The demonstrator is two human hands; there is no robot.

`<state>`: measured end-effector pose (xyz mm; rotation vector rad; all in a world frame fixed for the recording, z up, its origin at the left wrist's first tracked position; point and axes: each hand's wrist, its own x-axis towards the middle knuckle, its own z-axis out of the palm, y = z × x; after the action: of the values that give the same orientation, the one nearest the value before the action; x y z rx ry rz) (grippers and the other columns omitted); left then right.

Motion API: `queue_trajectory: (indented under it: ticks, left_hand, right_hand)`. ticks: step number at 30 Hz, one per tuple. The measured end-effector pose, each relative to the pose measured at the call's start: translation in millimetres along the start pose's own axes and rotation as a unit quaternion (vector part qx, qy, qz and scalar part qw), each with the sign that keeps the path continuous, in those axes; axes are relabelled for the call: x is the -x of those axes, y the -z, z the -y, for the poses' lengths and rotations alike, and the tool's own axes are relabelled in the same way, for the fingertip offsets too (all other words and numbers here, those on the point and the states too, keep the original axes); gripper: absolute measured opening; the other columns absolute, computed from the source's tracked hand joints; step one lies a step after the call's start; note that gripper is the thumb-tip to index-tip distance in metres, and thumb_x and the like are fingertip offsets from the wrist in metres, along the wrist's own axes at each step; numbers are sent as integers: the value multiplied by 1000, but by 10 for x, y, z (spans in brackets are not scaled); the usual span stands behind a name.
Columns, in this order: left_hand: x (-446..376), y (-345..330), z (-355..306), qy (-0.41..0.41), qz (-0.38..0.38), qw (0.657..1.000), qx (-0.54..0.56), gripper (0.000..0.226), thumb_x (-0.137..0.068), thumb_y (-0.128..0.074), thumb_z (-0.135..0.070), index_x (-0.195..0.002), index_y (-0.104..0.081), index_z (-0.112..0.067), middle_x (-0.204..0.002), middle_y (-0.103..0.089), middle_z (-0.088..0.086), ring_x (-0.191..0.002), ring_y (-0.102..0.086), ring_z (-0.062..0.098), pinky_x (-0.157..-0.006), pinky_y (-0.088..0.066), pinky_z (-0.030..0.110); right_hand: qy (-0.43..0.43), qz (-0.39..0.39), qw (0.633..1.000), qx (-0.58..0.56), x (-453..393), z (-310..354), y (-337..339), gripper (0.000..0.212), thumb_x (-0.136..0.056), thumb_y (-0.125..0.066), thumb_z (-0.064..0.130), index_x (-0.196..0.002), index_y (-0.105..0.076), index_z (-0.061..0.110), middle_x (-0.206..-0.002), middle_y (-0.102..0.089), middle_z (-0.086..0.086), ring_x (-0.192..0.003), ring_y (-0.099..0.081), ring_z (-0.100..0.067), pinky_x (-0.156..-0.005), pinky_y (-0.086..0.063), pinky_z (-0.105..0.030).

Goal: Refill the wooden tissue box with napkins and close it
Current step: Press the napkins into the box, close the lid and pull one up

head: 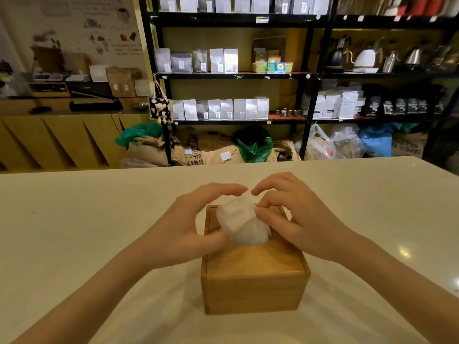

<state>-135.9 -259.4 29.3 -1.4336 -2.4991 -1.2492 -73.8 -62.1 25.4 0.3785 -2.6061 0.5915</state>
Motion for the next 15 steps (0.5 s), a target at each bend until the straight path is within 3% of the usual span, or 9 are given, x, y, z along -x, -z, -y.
queue_trajectory:
  ticks: [2, 3, 6, 8, 11, 15]
  left_hand:
    - [13, 26, -27, -1, 76, 997, 26, 72, -63, -63, -29, -121, -33, -57, -127, -36, -41, -119, -33, -20, -85, -30, -6]
    - [9, 19, -30, -12, 69, 997, 20, 74, -65, -65, -24, -122, -31, -57, -126, -35, -43, -119, -32, -21, -85, -30, -6]
    - [-44, -69, -43, -63, -40, 997, -35, 53, -72, -66, -35, -114, -41, -55, -112, -45, -50, -112, -39, -22, -86, -31, -5]
    - [-99, -96, -49, -70, -115, 990, -29, 29, -74, -62, -44, -102, -55, -48, -96, -56, -42, -102, -49, -21, -81, -38, -2]
    - [-165, -102, -91, -30, -181, 982, 45, 16, -70, -58, -49, -82, -65, -43, -74, -65, -36, -88, -59, -14, -70, -47, 3]
    - [-203, -120, -115, -5, -197, 976, 93, 18, -68, -58, -43, -80, -69, -36, -73, -69, -26, -83, -63, -6, -65, -49, 6]
  right_hand:
    - [-23, 14, 999, -26, -27, 3, -2, 32, -84, -40, 39, -87, -66, 19, -116, -60, 8, -110, -41, -3, -97, -34, -24]
    - [-29, 22, 999, -34, -42, 3, -7, 30, -84, -38, 37, -87, -64, 21, -116, -58, 9, -111, -40, -3, -98, -33, -23]
    - [-30, 54, 997, -44, -70, -6, -22, 18, -90, -37, 34, -88, -53, 29, -111, -51, 17, -107, -35, 4, -96, -29, -17]
    - [-42, 73, 995, -57, -72, -3, -18, 14, -91, -38, 37, -88, -51, 32, -105, -46, 25, -102, -34, 12, -91, -30, -13]
    - [-69, 51, 991, -103, -27, 30, 35, 39, -75, -38, 61, -91, -56, 30, -103, -48, 28, -107, -39, 7, -90, -35, -16]
    - [-68, 29, 996, -47, 49, 110, 55, 50, -65, -49, 69, -96, -56, 30, -102, -56, 15, -98, -47, -4, -85, -42, -23]
